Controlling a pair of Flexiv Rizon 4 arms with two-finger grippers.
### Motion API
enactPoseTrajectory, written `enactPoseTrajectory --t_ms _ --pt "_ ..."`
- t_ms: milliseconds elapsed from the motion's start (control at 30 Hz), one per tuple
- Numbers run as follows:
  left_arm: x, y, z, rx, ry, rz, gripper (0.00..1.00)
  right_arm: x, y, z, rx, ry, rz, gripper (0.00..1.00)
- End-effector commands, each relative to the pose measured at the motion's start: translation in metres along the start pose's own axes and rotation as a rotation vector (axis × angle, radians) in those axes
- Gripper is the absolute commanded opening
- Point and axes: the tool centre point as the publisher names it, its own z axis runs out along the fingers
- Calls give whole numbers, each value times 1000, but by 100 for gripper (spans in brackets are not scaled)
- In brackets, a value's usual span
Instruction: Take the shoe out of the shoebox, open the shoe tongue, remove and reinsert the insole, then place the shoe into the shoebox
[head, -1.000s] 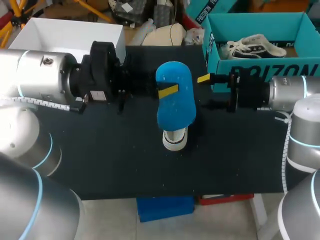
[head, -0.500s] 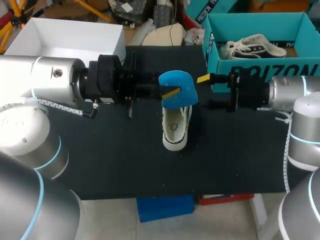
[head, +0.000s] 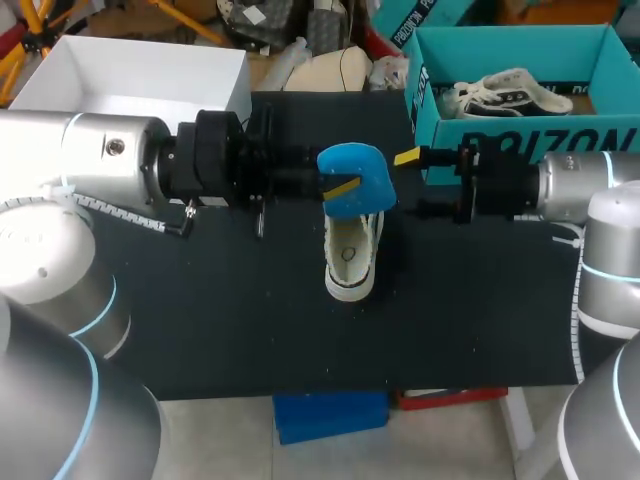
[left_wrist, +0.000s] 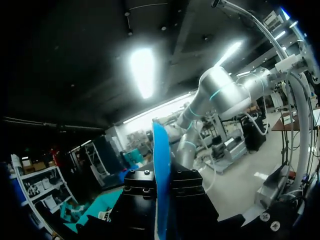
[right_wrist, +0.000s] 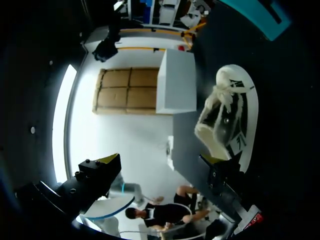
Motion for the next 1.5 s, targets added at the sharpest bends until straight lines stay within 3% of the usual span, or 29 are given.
enactPoseTrajectory --t_ms 33,300,400,433,500,633,800,1033,1500 --pt "31 12 -4 61 -5 103 0 -1 0 1 -3 -1 0 100" --pt "54 60 -14 92 -22 354 0 -1 0 1 -3 -1 0 100" --pt "57 82 -13 36 -24 505 0 -1 0 1 -3 -1 0 100" --pt "58 89 -13 51 -26 503 0 -1 0 1 -3 -1 0 100" --pt "58 104 -13 -13 -21 629 0 -1 0 1 -3 -1 0 100" --pt "52 133 -17 -16 -35 689 0 -1 0 1 -3 -1 0 100" --pt "46 162 -27 -121 -53 903 0 -1 0 1 -3 -1 0 100" --pt "33 202 -36 -143 -53 1004 0 -1 0 1 -3 -1 0 100" --pt "33 202 -36 -143 -53 1004 0 -1 0 1 -3 -1 0 100"
